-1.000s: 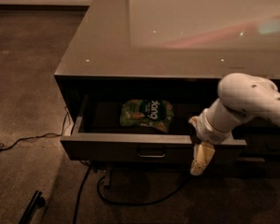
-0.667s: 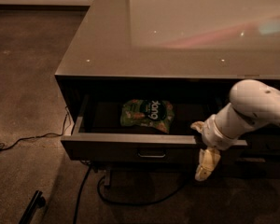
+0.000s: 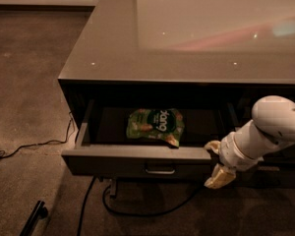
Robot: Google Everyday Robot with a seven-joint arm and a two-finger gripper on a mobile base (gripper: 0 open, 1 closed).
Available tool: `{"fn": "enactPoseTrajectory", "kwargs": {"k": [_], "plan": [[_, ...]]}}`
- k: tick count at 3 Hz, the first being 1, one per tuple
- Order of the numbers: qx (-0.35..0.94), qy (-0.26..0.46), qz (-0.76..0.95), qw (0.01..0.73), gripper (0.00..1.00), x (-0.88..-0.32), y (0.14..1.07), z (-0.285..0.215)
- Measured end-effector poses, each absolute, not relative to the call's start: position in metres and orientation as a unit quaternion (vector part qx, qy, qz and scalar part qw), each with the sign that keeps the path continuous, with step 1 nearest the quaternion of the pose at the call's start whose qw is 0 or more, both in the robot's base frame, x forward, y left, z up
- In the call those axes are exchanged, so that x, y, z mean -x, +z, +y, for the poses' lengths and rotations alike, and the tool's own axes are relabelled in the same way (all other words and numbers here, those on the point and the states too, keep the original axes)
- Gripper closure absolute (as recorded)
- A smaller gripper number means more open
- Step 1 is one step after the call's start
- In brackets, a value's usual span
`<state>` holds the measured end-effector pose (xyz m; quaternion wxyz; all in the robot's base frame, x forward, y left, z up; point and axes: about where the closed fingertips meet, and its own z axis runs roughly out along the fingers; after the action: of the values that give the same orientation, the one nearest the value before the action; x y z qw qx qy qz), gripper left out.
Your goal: Open top drawer
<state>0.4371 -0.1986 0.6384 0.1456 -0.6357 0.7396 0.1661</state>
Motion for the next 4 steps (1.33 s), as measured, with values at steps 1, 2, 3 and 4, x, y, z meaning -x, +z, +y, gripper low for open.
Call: {"fn": "enactPoseTrajectory", "kwargs": {"k": [1, 2, 3, 4], "plan": [[0.635, 0.164, 0.741, 0.144, 0.65, -0.432, 0.641, -0.200], [0.629, 0.154, 0.749, 0.142, 0.88, -0.414, 0.647, -0.205], [0.629, 0.154, 0.749, 0.142, 0.86, -0.414, 0.647, -0.205], [0.629, 0.154, 0.749, 0.142, 0.63, -0.414, 0.647, -0.205]]}}
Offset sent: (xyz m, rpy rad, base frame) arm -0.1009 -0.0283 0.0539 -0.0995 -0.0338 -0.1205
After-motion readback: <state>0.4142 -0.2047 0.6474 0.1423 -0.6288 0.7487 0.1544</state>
